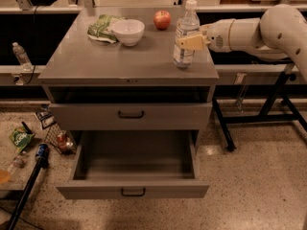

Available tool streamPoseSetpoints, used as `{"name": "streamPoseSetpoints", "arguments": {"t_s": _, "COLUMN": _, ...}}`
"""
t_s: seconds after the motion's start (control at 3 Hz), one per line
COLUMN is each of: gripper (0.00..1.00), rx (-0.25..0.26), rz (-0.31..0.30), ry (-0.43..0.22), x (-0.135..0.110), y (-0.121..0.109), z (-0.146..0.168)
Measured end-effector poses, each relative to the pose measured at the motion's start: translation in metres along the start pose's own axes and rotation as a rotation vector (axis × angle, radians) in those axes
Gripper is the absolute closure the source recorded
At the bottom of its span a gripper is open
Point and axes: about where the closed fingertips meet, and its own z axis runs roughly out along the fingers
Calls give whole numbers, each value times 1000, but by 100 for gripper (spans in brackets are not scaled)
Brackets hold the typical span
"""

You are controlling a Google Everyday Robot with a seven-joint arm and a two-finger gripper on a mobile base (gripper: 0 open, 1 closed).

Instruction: Place blue plastic bottle into middle drawer

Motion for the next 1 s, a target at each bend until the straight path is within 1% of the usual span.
{"name": "streamPoseSetpoints", "arguments": {"t_s": 0.33, "gripper": 100, "rx": -93, "rz": 8, "ry": -56, "x": -21, "y": 60, "z": -48}}
{"name": "streamPoseSetpoints", "arguments": {"t_s": 0.67, "gripper": 100, "rx": -127, "rz": 49, "ry": -72, "x": -12, "y": 104, "z": -75}}
{"name": "streamPoseSetpoints", "arguments": {"t_s": 1.0, "gripper": 100, "rx": -157, "rz": 75, "ry": -61, "x": 14, "y": 143, "z": -92}}
